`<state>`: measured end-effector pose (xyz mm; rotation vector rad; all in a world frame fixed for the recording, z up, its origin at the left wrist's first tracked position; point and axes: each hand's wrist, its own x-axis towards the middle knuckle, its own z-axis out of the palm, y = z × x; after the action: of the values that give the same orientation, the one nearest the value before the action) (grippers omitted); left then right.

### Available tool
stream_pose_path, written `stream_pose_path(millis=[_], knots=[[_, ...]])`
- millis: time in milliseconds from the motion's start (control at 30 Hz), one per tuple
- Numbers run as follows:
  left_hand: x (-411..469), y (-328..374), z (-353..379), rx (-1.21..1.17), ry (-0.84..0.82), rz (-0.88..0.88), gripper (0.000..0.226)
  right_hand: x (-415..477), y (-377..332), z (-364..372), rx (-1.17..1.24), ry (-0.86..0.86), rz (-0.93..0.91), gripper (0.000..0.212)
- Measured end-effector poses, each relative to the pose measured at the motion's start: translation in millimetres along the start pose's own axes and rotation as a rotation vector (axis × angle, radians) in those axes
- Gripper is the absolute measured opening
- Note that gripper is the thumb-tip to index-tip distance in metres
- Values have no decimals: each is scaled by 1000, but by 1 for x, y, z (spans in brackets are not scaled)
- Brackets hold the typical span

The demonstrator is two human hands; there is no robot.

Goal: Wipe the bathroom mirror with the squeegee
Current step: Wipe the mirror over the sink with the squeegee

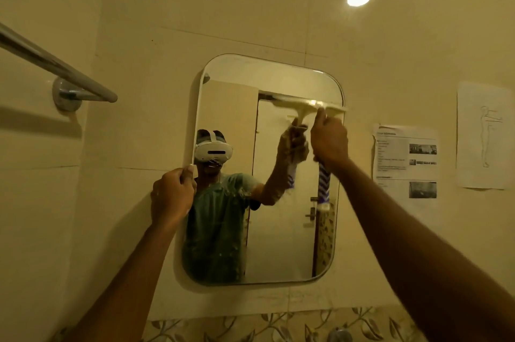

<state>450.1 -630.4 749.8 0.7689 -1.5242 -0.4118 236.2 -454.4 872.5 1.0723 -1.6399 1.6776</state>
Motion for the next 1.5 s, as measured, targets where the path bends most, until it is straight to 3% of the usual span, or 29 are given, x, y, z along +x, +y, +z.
stream_pose_path(millis=[200,467,767,1067,1200,1367,1500], knots=[[0,-2,4,7,25,-8,46,34,-15,-3,-69,51,-29,44],[-2,0,4,8,31,-9,45,-83,58,10,39,-6,-2,45],[-2,-2,5,9,23,4,43,-9,10,1,-20,6,-30,49],[-8,1,11,-1,113,21,40,-88,59,13,-63,-66,-1,46],[-6,-1,10,18,100,33,39,-46,33,2,-10,-77,-37,47],[-1,-5,3,40,70,70,40,35,-16,-9,-61,27,-122,46],[1,-4,3,11,46,45,43,41,-11,-4,-106,11,-90,48]])
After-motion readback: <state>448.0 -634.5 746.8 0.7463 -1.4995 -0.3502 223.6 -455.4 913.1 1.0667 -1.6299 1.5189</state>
